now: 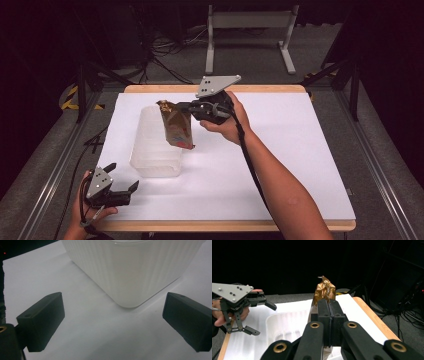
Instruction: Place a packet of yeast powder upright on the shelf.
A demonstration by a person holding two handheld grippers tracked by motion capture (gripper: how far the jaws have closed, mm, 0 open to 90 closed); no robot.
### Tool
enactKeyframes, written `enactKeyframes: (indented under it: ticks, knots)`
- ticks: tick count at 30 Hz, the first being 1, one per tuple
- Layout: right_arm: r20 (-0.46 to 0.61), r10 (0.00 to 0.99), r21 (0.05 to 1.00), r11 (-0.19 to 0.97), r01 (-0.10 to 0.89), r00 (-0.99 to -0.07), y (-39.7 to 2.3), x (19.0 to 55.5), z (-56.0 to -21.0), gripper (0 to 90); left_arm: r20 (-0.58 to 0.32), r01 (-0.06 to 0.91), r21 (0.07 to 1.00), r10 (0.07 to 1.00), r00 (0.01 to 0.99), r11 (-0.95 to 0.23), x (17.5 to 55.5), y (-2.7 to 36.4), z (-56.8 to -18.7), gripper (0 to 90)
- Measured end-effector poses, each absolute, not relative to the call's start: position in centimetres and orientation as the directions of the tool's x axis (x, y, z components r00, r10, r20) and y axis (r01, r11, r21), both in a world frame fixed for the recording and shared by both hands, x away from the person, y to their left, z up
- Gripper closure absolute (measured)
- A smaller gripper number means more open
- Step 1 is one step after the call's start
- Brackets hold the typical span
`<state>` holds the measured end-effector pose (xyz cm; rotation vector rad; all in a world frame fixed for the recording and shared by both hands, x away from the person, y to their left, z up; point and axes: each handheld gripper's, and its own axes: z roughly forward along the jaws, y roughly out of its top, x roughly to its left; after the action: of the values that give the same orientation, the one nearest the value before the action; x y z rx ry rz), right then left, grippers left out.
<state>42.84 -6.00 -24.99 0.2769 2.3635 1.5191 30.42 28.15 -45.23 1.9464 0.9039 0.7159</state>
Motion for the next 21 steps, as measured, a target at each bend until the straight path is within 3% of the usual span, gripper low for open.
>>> enactKeyframes:
  ticks: [21]
  knots:
    - [-0.152,0.272,0.902,0.43,-0.021,-0.95,-1.5,44.6,-26.5,89.2,0.131,0.323,0.87,0.806,0.577,-0.373,30.3,28.2,-45.3,5.0]
